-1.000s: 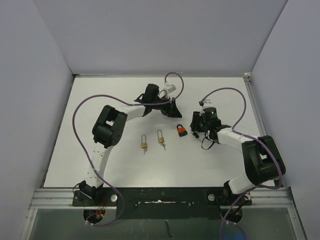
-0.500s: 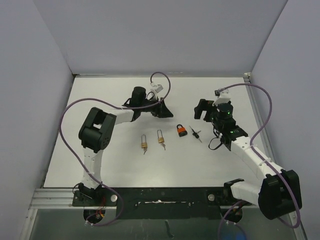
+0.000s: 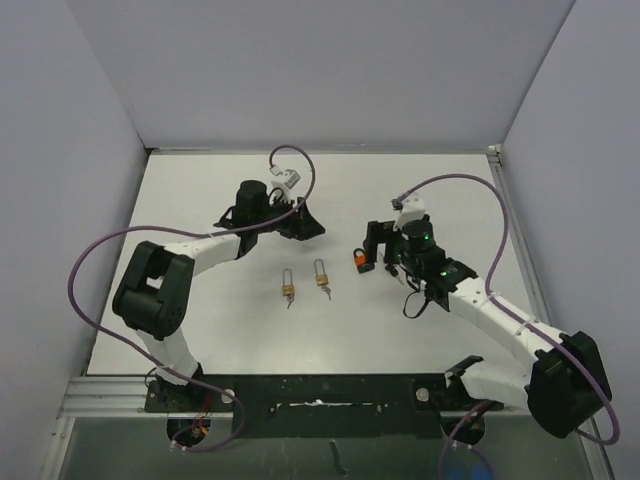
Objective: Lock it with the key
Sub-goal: Pick up the lock from the center of the board.
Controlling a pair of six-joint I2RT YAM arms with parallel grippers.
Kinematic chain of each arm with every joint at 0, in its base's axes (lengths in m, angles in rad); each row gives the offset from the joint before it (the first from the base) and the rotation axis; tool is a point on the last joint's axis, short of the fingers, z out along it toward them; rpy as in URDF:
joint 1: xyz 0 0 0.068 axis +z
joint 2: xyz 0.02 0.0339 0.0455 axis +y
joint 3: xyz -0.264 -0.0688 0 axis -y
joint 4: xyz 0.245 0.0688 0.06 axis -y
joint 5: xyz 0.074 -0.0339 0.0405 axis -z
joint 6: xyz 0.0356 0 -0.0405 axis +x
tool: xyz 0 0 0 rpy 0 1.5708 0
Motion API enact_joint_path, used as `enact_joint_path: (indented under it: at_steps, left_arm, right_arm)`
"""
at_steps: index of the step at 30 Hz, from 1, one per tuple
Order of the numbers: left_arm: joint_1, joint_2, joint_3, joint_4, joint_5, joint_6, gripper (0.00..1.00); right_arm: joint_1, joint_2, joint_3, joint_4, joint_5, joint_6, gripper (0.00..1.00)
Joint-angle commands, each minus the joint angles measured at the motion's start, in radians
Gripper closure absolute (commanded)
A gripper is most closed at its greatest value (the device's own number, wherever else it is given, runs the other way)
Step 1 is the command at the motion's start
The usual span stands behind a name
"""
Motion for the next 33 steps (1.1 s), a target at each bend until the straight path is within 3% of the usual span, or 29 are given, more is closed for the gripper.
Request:
enact_joint_path:
  at_steps: [1, 5, 10, 18, 33]
  left_arm:
    - [0.001, -0.150, -0.074, -0.063, -0.143, 0.067, 0.43]
    - [0.002, -0.263, -0.172, -0.085, -0.220, 0.090, 0.42]
    - [0.016, -0.392, -0.269, -0.098, -0.296, 0.098, 0.40]
    - [0.073, -0.507, -0.397, -0.117, -0.308, 0.097, 0.39]
    - [0.116, -0.528, -0.440, -0.087, -0.279, 0.085, 0.37]
  right_arm:
    - [0.127, 0.073, 0.060, -0.010, 0.062, -0.086, 0.05]
    - [0.177, 0.162, 0.076, 0.015, 0.006, -0.081, 0.22]
    - [0.233, 0.273, 0.117, 0.033, 0.015, -0.065, 0.27]
    - [0.341, 0.435, 0.213, 0.042, 0.043, -0.076, 0.26]
    - [0.354, 0.607, 0.280, 0.050, 0.022, -0.037, 0.30]
